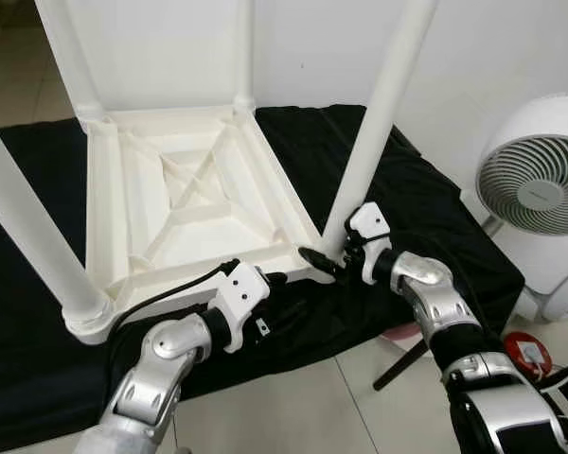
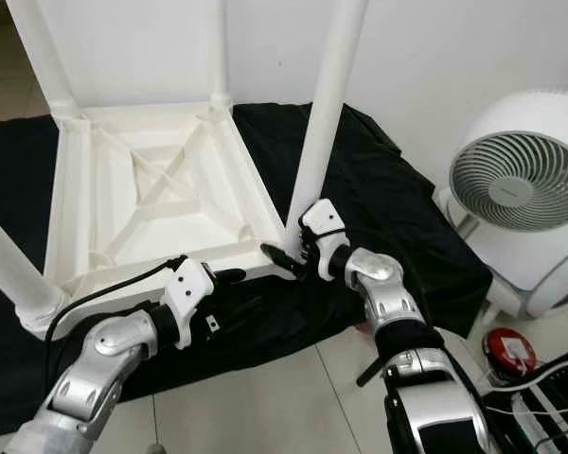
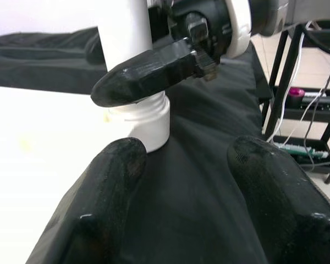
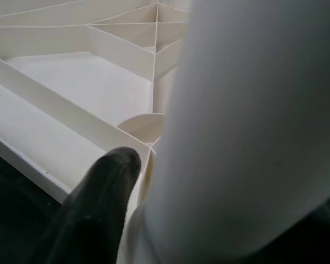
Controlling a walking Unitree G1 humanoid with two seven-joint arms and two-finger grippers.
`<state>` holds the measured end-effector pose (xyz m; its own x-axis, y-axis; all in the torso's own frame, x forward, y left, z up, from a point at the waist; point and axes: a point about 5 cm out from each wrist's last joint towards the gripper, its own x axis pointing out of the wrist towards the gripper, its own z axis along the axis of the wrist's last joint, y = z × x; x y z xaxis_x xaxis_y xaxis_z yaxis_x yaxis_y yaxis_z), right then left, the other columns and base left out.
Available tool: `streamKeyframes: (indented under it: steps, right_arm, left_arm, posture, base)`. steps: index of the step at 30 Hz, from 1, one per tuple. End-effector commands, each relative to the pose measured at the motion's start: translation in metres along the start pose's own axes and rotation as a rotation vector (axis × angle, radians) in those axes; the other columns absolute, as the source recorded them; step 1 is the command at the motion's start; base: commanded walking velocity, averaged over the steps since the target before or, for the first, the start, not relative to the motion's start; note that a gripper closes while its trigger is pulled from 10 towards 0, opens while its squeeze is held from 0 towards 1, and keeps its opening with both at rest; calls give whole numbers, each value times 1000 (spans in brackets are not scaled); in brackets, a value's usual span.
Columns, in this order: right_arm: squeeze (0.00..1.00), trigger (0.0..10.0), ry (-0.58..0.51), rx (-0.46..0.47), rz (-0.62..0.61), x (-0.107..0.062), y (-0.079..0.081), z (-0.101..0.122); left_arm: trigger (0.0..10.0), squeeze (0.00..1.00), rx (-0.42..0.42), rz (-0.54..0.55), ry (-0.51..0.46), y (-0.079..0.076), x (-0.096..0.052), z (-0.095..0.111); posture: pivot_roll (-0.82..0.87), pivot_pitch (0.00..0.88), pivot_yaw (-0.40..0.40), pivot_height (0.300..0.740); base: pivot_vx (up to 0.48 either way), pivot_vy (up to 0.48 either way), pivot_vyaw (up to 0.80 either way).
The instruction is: Building children table
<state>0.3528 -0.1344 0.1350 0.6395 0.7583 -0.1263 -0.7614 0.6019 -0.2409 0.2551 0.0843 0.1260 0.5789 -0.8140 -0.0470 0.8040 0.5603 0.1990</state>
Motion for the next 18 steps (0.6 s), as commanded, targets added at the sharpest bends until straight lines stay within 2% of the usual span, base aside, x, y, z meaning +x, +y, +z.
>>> streamKeyframes:
  steps: [1,10,11,17,18]
  right_arm:
    - [0,0,36,20,33,2,6,-9]
    - [0,0,-2,71,-24,1,9,-13]
    - [0,10000,-18,89,-54,2,11,-14]
    - [0,10000,-48,126,-146,1,12,-16]
    - [0,10000,-59,138,-192,0,11,-17]
  left_arm:
    - [10000,0,-3,193,22,11,-3,-5]
    - [10000,0,-28,265,16,14,-2,-5]
    - [10000,0,-32,277,8,14,0,-4]
    - [10000,0,-34,294,-4,11,3,-1]
    - [10000,0,-34,297,-5,10,4,-1]
  posture:
    - [40,0,-99,740]
    - [30,0,-90,740]
    - [29,0,-87,740]
    - [26,0,-87,740]
    - [25,0,-89,740]
  base:
    - [0,0,0]
    - [0,0,0]
    - [0,0,0]
    - [0,0,0]
    - [0,0,0]
